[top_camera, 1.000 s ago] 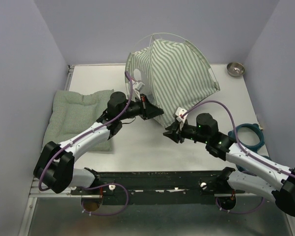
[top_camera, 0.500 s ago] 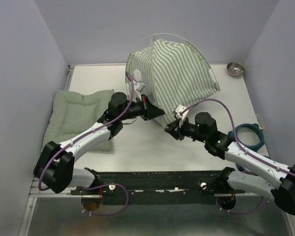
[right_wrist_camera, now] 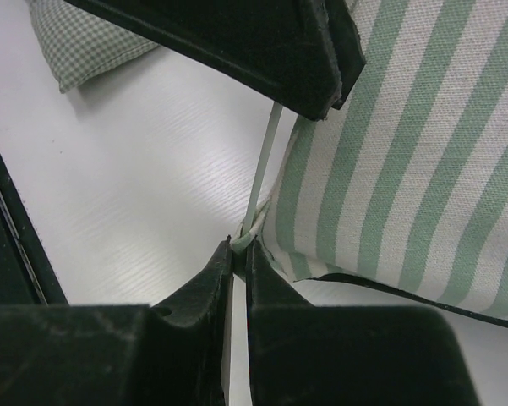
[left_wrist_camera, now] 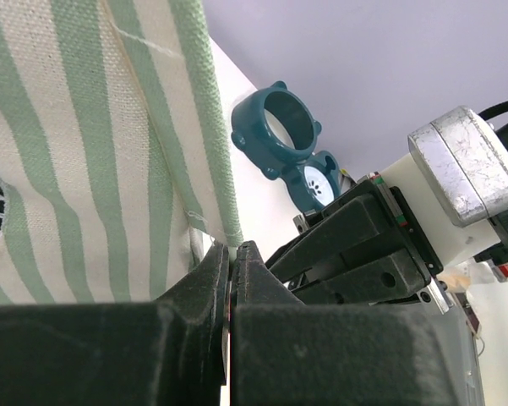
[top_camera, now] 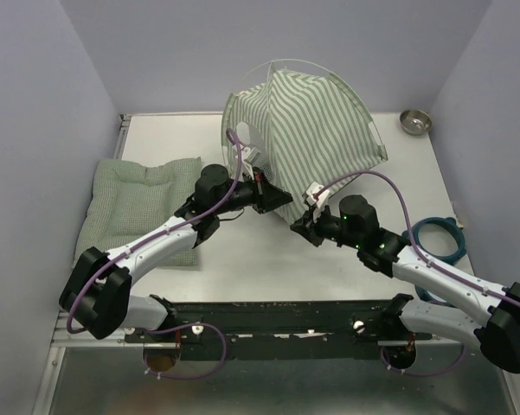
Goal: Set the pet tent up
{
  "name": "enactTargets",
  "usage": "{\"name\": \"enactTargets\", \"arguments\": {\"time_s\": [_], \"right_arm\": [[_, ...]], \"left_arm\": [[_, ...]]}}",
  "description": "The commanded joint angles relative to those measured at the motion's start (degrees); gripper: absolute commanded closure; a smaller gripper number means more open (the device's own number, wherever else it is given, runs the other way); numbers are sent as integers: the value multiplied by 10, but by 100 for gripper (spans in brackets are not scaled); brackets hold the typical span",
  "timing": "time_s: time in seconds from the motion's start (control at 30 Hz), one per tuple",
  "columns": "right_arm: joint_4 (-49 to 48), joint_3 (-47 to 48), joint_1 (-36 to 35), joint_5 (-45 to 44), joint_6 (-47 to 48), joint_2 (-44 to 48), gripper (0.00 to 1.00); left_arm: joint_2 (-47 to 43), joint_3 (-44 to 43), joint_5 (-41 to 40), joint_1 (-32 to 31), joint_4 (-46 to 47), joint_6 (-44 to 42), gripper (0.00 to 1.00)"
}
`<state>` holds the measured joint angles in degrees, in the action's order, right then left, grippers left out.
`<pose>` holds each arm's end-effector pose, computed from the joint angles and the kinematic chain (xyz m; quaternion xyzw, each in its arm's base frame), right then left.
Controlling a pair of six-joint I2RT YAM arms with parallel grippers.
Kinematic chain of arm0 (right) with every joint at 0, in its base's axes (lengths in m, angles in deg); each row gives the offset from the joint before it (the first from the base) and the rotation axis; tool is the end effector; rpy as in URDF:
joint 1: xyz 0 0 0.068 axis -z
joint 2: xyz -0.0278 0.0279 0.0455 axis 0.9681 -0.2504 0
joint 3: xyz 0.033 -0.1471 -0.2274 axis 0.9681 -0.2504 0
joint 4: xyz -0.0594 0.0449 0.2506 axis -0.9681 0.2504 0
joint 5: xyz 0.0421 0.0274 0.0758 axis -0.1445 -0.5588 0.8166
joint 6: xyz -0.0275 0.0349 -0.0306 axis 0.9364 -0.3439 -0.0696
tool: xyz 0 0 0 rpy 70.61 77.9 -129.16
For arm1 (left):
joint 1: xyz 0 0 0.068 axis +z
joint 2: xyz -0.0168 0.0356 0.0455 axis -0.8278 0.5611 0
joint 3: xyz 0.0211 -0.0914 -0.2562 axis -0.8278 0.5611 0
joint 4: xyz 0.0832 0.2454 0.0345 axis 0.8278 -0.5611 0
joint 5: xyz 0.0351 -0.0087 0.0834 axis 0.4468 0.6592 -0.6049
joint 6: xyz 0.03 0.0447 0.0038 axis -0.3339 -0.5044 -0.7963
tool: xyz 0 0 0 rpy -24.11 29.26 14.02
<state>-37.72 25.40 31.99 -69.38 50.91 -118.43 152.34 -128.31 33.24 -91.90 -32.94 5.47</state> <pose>0.1645 0.1677 0.2607 -0.3929 0.7157 0.2824 0.5036 0.2340 -0.1941 0.2922 0.1615 0.7104 -0.5690 0.3816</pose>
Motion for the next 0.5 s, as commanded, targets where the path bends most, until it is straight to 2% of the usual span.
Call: {"name": "enactTargets", "arguments": {"time_s": [0.0,0.47], "right_arm": [[-29,45,4,-14,-25,4,88],[-19,88,45,35,-74,-9,85]], "left_arm": [[21,18,-11,-17,-30,-37,100],[88,11,-46,-34,-51,-119,100]]}}
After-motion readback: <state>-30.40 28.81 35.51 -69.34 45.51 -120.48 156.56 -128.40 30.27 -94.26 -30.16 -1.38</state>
